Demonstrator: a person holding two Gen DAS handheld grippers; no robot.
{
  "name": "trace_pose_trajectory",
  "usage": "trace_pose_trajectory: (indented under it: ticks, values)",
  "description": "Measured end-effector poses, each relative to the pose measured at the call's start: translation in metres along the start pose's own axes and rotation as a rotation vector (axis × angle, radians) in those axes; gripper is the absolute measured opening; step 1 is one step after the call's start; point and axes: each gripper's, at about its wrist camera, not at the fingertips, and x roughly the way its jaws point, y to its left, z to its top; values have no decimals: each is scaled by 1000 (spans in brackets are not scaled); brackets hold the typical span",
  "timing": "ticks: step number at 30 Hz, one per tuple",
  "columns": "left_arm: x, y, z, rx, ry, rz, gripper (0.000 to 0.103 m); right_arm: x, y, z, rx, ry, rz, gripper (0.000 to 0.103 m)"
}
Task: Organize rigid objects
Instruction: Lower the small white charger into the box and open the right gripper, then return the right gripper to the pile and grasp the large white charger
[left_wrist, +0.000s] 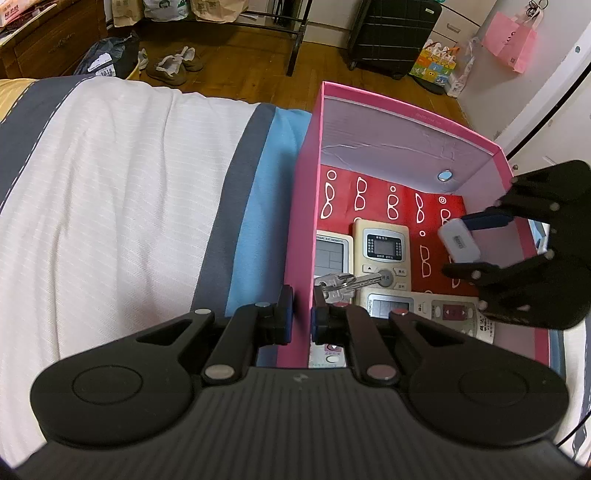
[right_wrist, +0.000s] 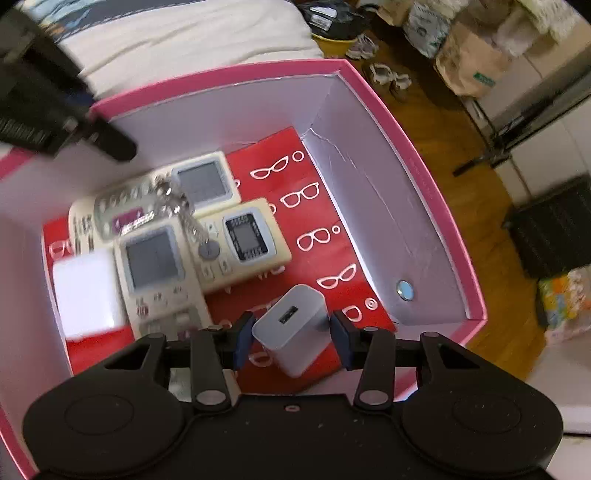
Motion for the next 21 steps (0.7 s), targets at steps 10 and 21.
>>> trace_pose_trajectory:
  ticks: [10, 21]
  values:
    - [-1, -1, 0, -3, 3, 2, 8, -9, -25, -12, 298, -118, 205, 51]
    - [0, -1, 0, -3, 5, 7, 8, -97, -58, -110, 564, -497, 142, 70]
